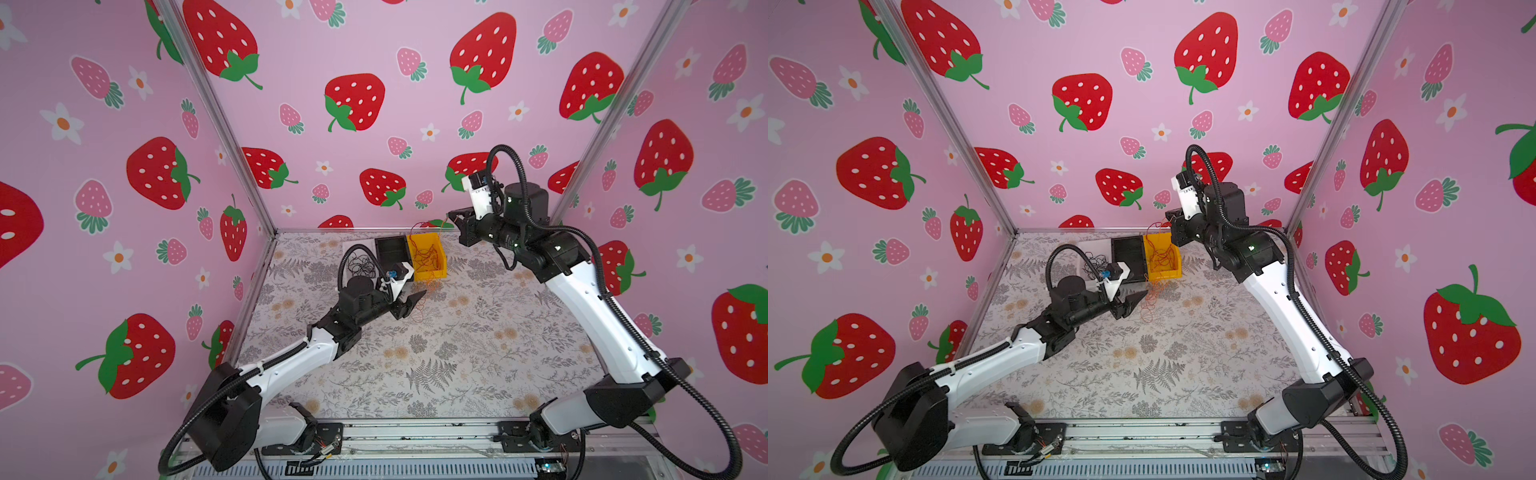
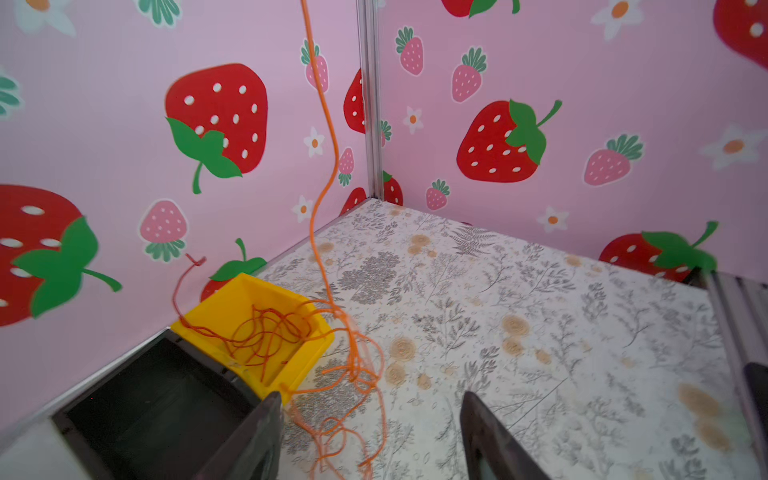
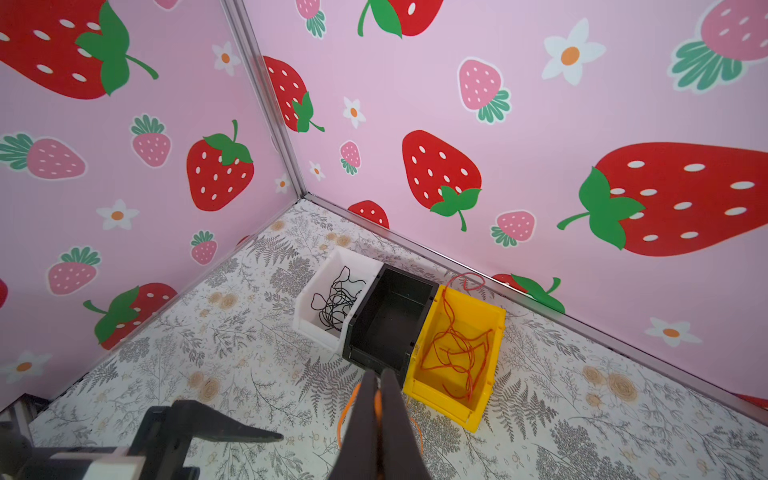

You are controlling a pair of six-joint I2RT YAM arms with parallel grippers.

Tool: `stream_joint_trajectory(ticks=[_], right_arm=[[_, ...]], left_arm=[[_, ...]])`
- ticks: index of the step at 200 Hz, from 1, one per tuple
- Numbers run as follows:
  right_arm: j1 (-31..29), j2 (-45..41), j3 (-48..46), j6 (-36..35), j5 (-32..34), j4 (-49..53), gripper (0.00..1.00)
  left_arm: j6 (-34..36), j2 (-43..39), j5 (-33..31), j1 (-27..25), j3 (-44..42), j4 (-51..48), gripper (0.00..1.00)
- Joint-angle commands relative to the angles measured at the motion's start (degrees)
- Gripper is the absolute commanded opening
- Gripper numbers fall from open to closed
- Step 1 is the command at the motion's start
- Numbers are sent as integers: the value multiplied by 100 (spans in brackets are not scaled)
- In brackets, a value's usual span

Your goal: Untangle the cables

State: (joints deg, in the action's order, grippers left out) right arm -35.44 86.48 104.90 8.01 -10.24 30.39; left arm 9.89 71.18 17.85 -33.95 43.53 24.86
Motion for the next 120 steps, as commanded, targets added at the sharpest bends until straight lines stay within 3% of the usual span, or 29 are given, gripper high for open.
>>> stream_joint_trajectory(ticks=[1, 28, 73, 120], right_arm=[[-107, 176, 192, -174, -252, 324, 0], [-193, 142, 197, -236, -300, 362, 0], [-243, -85, 163, -160, -382, 212, 0], [-240, -210, 231, -168, -589, 85, 0]], left_arm=[[796, -518, 899, 412, 111, -914, 66], [1297, -650, 1331, 600, 141, -1802, 65], [977, -5, 1780, 521, 168, -1185, 58], [1009, 789, 1283, 249, 606, -743, 53]])
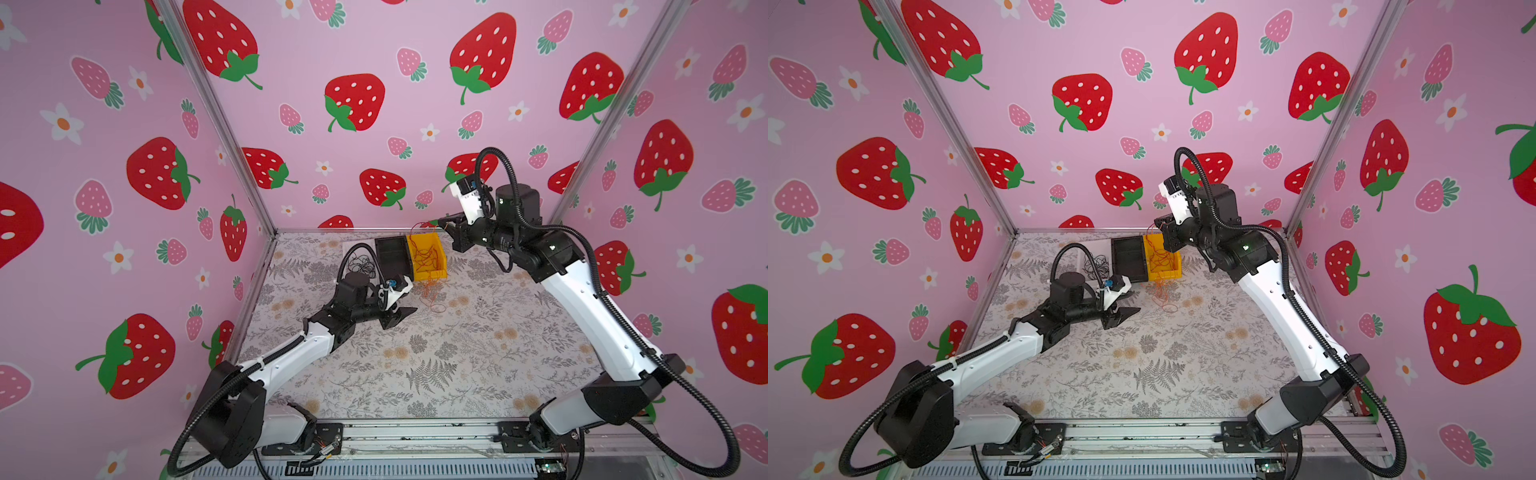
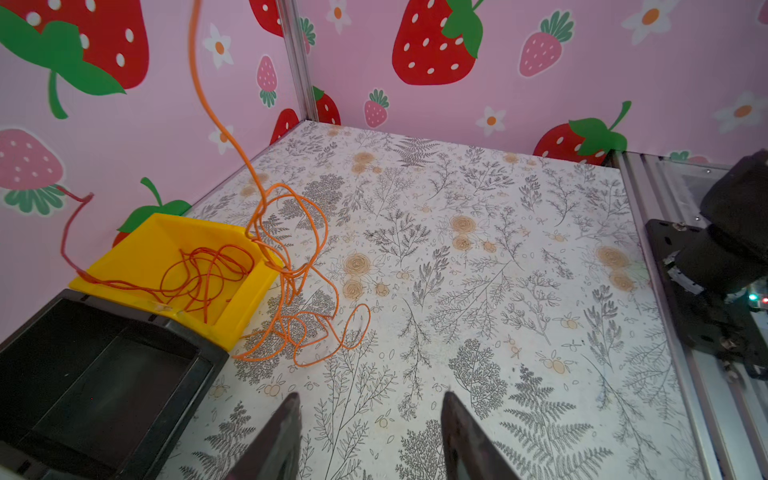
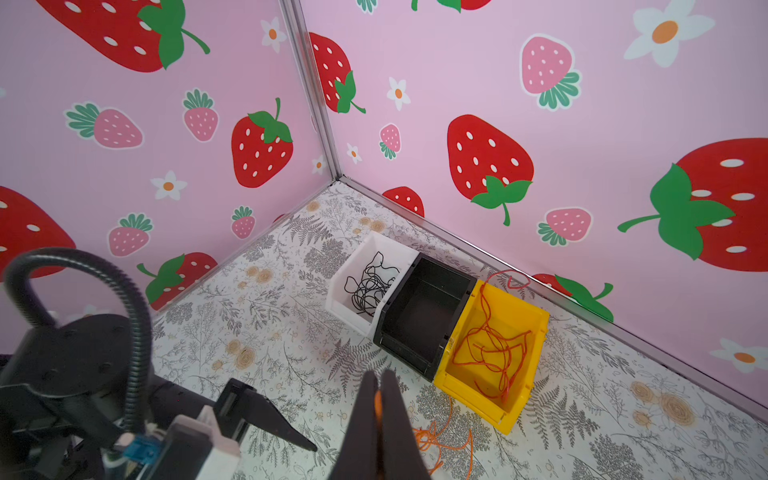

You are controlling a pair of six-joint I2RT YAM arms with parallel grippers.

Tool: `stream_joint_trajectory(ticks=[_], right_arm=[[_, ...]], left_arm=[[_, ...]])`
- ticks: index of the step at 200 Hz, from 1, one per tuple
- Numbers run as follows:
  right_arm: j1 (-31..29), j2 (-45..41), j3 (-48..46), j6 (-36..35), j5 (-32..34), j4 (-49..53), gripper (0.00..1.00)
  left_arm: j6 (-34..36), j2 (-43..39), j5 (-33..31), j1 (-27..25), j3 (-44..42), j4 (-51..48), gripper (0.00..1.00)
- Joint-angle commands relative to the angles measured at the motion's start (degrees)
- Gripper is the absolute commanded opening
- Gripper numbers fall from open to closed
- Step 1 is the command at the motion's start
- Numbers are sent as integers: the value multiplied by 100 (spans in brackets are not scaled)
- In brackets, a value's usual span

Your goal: Untangle the cables

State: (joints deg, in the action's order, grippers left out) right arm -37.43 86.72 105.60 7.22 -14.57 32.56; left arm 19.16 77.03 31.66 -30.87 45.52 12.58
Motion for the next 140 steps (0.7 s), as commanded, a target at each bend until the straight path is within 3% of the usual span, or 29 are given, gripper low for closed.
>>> stream_joint_trajectory(ticks=[1, 33, 70, 99, 140], right_arm=[[-43, -234, 162, -90, -154, -133, 0], [-54, -234, 317, -2, -413, -153, 0], [-59, -269, 430, -34, -571, -79, 0], [-63, -211, 551, -173, -628, 94, 0], [-63, -138, 684, -325, -694, 264, 0]], left_arm=[[76, 218, -112, -59, 411, 502, 53], [154, 648, -252, -110, 494, 802, 53], [478, 971, -732, -121, 440, 1317, 64], [875, 928, -999, -103, 363, 1528, 66], [1748, 458, -818, -50, 26, 1231, 65]])
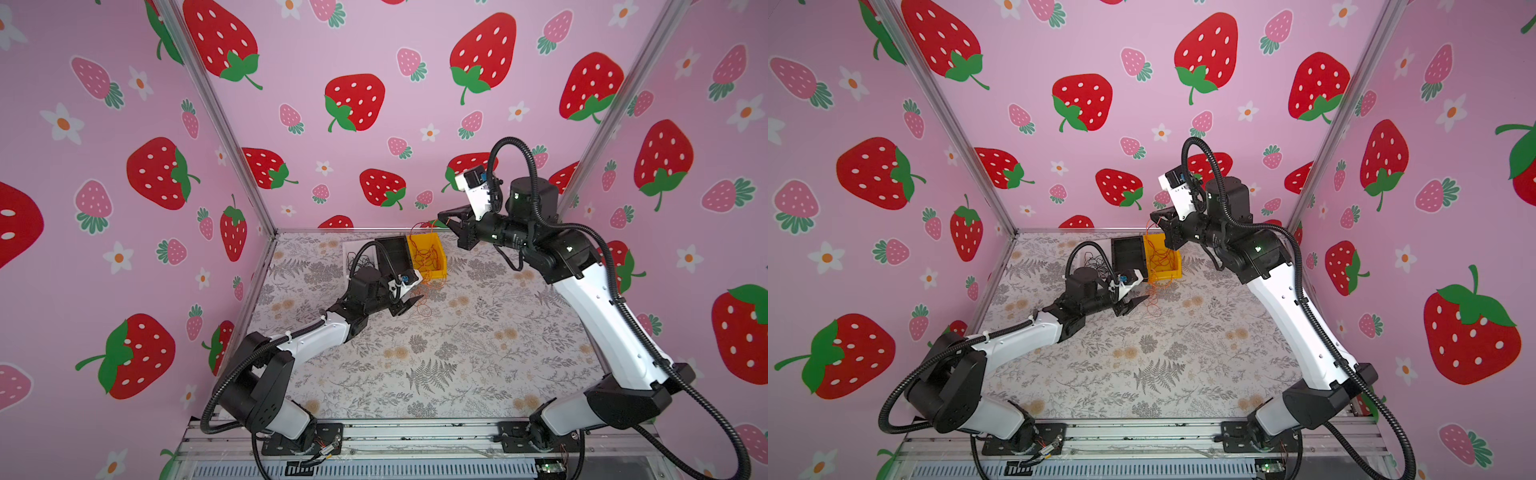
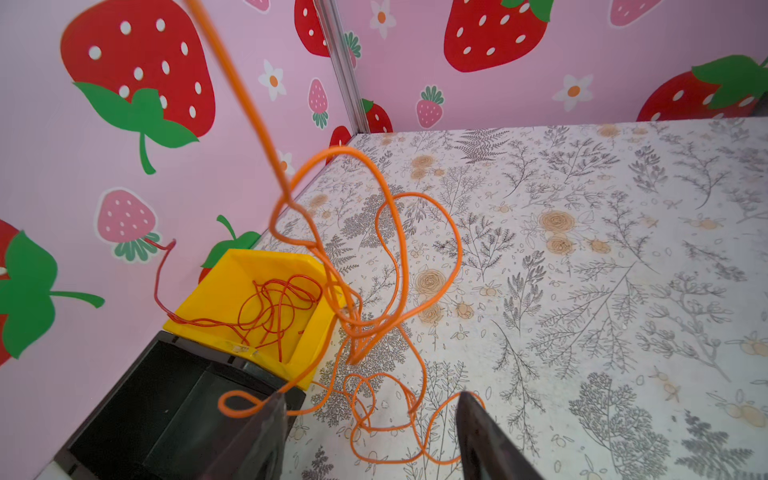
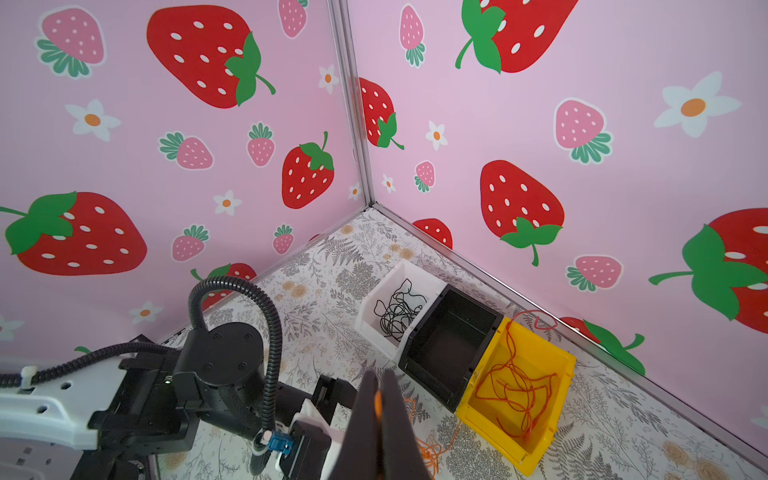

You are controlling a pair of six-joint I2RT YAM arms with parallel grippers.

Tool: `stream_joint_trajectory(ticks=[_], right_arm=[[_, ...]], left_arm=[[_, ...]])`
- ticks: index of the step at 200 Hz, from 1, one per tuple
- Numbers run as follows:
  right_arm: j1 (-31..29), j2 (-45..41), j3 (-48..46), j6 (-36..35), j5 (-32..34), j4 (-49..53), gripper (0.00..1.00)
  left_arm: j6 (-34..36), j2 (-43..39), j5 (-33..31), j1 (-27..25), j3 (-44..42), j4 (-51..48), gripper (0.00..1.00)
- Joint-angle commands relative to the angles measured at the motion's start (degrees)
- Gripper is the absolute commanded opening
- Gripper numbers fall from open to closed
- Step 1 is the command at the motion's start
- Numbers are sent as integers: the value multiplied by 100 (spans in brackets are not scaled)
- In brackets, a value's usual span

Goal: Untangle the cables
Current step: 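Grasp the hanging orange wire with the left gripper below the right gripper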

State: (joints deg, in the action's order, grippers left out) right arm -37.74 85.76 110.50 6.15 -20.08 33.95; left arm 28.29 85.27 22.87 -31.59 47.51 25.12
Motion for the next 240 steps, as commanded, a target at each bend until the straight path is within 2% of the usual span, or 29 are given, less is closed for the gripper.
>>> stream_joint_trajectory(ticks=[1, 25, 79, 102, 132, 144, 154, 181, 200, 211, 217, 234, 240], right_arm=[[-32, -41, 202, -219, -145, 127, 0], [-32, -59, 234, -299, -249, 192, 0], [-32, -133, 249, -387, -606, 536, 0], [-38, -137, 312, -482, -652, 734, 0], [-38, -185, 336, -563, -596, 900, 0], [-41, -223, 285, -582, -557, 886, 0], [-34, -273, 208, -585, -503, 845, 0], [-34, -340, 77, -589, -506, 740, 0], [-32, -349, 14, -572, -472, 701, 0], [-32, -362, -65, -527, -467, 628, 0], [-30, -382, -134, -495, -462, 573, 0], [-32, -472, -351, -394, -396, 404, 0], [-30, -516, -430, -372, -369, 336, 0]], left_arm=[[861, -377, 64, 22, -176, -51, 65], [1343, -521, 85, 63, -239, -514, 68], [1897, -174, 224, 114, 61, -498, 76], [2074, 100, 346, 118, 303, -525, 75], [2101, 440, 405, 113, 508, -527, 68], [2081, 534, 390, 115, 536, -500, 60], [2061, 582, 362, 110, 525, -420, 47], [2022, 639, 297, 83, 483, -233, 39], [2025, 672, 218, 20, 513, -202, 31], [1940, 700, 155, -19, 546, -169, 21], [1834, 716, 117, -35, 558, -132, 19], [1733, 711, 40, -79, 543, -81, 7], [1687, 688, -19, -100, 525, -61, 0]])
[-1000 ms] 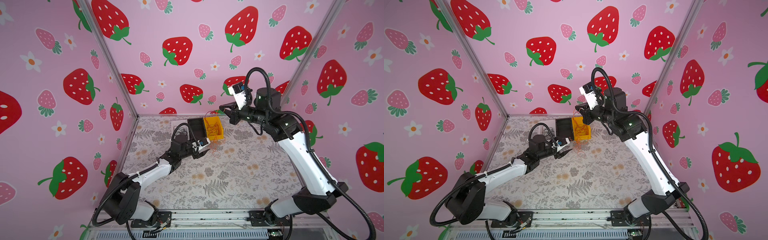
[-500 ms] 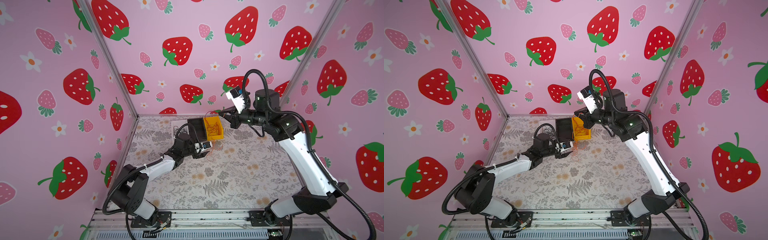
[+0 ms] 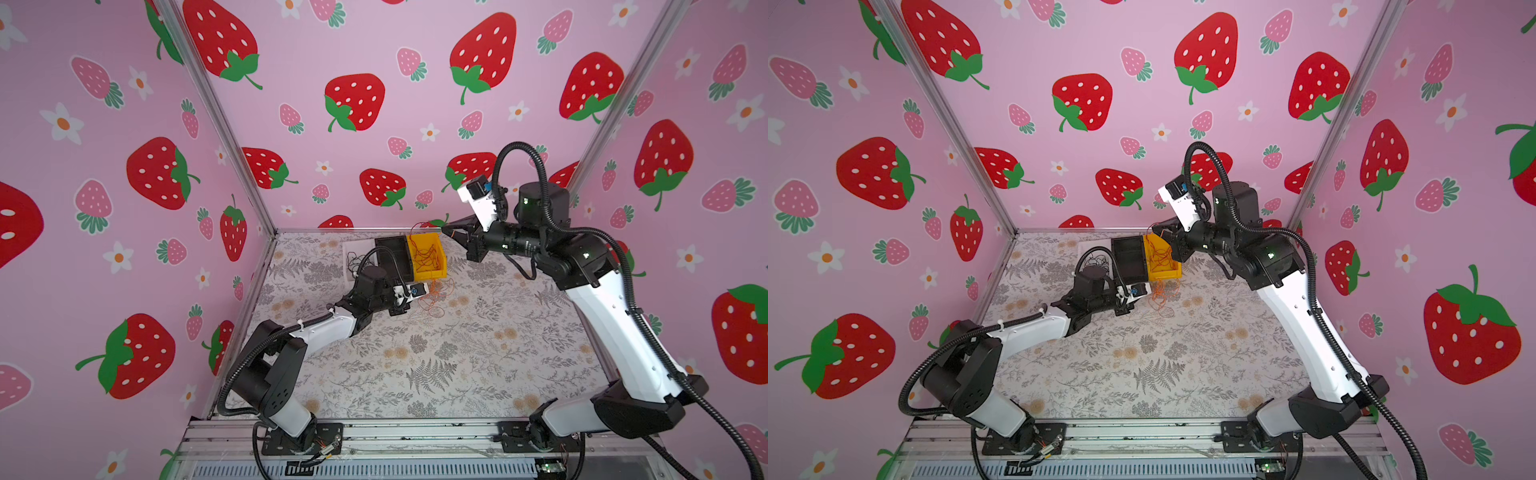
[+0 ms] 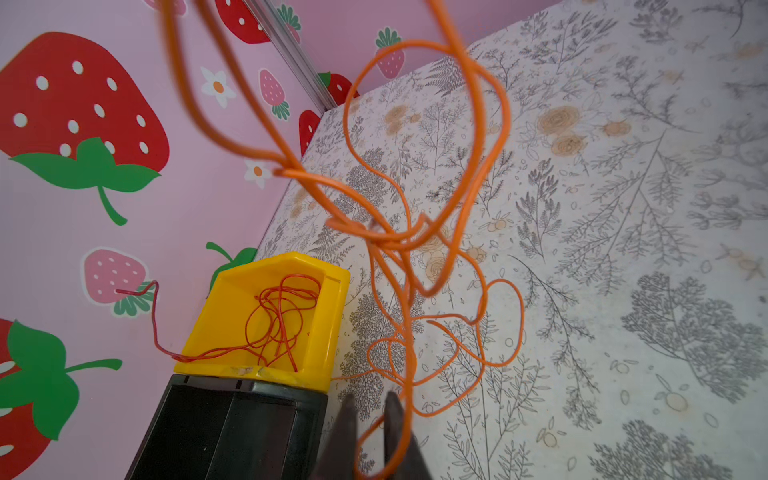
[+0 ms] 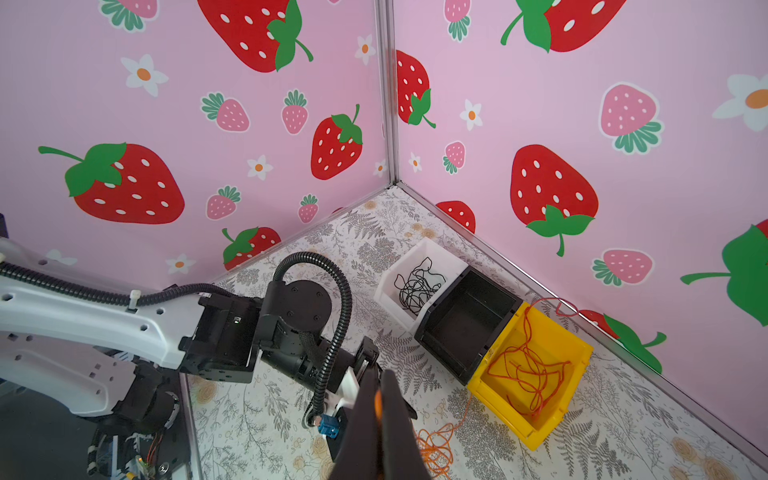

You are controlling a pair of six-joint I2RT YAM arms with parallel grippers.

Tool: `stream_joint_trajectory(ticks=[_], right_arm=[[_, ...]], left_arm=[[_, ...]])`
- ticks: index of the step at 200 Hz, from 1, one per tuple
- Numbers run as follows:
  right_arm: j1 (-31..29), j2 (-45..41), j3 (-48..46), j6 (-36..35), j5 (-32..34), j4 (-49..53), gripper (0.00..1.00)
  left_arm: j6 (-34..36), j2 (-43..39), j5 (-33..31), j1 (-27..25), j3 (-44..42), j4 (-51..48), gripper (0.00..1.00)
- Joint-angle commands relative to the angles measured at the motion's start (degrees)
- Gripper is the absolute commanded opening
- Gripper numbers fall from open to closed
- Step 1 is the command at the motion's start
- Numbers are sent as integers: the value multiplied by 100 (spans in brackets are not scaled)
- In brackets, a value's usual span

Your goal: Untangle the cables

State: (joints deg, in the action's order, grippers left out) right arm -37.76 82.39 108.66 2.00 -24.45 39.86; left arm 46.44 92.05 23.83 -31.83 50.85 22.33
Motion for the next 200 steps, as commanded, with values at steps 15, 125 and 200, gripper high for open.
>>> stream_joint_trajectory(ticks=[15, 125, 200], right_arm=[[1, -310, -416, 126, 186, -432, 0], [2991, -1418, -2746, 2212, 435, -1950, 0], [4075, -1216, -3836, 2277, -104, -2004, 0]], left_arm=[[-251, -142, -190, -95, 88, 217, 0], [-2396, -2962, -1645, 527, -773, -1684, 0], [-2991, -3777, -1660, 1601, -658, -2649, 0]])
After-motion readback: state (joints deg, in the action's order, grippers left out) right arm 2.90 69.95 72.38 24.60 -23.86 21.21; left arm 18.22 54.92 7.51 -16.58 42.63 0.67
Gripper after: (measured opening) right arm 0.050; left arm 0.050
